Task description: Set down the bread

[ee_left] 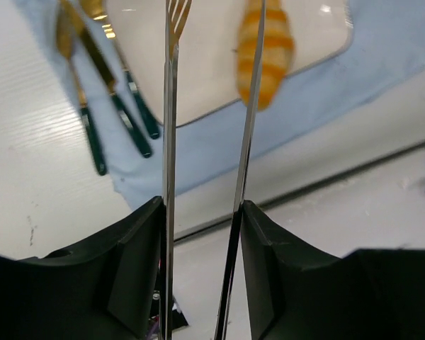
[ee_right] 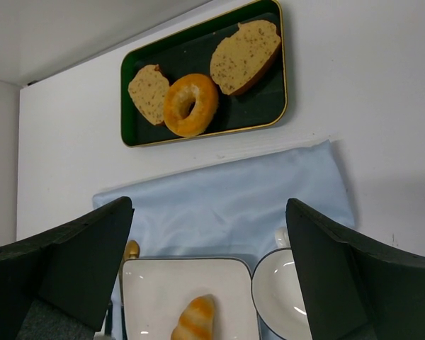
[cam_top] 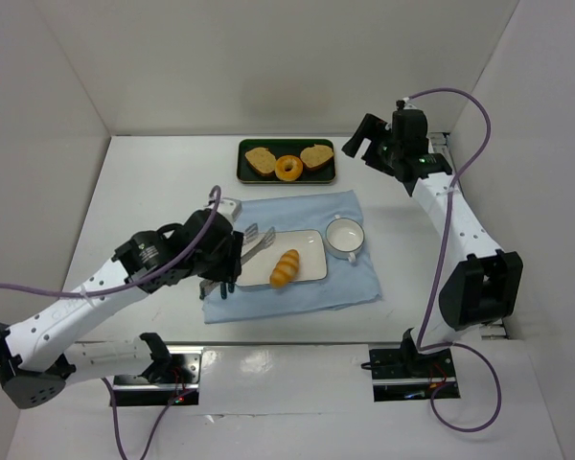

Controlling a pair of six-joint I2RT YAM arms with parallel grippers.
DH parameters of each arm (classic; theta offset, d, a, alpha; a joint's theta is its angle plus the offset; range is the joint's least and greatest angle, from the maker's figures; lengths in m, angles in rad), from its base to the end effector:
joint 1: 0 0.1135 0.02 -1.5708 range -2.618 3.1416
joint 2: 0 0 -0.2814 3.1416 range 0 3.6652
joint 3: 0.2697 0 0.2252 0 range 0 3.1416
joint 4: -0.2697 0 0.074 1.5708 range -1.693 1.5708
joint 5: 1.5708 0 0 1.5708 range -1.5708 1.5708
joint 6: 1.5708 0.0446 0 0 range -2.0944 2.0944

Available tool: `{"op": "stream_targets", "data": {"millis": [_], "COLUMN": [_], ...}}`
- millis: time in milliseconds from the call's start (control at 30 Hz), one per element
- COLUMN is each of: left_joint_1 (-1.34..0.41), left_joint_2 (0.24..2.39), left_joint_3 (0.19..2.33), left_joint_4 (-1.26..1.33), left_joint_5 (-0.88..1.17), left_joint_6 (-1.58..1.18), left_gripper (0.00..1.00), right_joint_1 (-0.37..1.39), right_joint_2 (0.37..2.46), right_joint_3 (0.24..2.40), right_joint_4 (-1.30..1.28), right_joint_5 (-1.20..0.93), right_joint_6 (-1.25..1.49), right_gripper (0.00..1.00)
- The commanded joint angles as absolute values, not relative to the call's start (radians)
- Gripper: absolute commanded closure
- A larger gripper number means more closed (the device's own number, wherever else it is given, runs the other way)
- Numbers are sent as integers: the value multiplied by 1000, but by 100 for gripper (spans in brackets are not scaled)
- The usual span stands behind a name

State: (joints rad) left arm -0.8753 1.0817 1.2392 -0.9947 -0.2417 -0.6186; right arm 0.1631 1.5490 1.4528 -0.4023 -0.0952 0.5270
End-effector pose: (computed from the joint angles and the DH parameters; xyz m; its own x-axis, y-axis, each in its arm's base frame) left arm 0.1180 -0.1247 0.3681 -0.7605 0.0325 -0.6486 0.2476 0.9378 -0.2434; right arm 0.3345 0.0593 0.3771 -0.5305 0.4201 -0.7363 0.0264 0.8763 0.4810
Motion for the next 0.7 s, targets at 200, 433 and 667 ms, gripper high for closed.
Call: {"op": "stream_targets", "data": {"millis": [200,433,667], "left_joint_1": [-524,-306,-152], "left_joint_2": [998,1164,1301], "left_joint_3": [1012,973,953], "left_joint_4": [-697,-485,-385], "left_joint_5": [-404,-322,-261], "left_joint_6": [-681,-601,-558], "left_gripper": [43,44,44], "right_joint_1": [156,156,156], "right_joint_2": [1494,1464,1445], "right_joint_3": [1439,1411,1382], "right_joint_4": [-397,-407,-406], "right_joint_5": [-114,-124,-124], "right_joint_6": [485,474,474], "right_gripper": [5,5,5]}}
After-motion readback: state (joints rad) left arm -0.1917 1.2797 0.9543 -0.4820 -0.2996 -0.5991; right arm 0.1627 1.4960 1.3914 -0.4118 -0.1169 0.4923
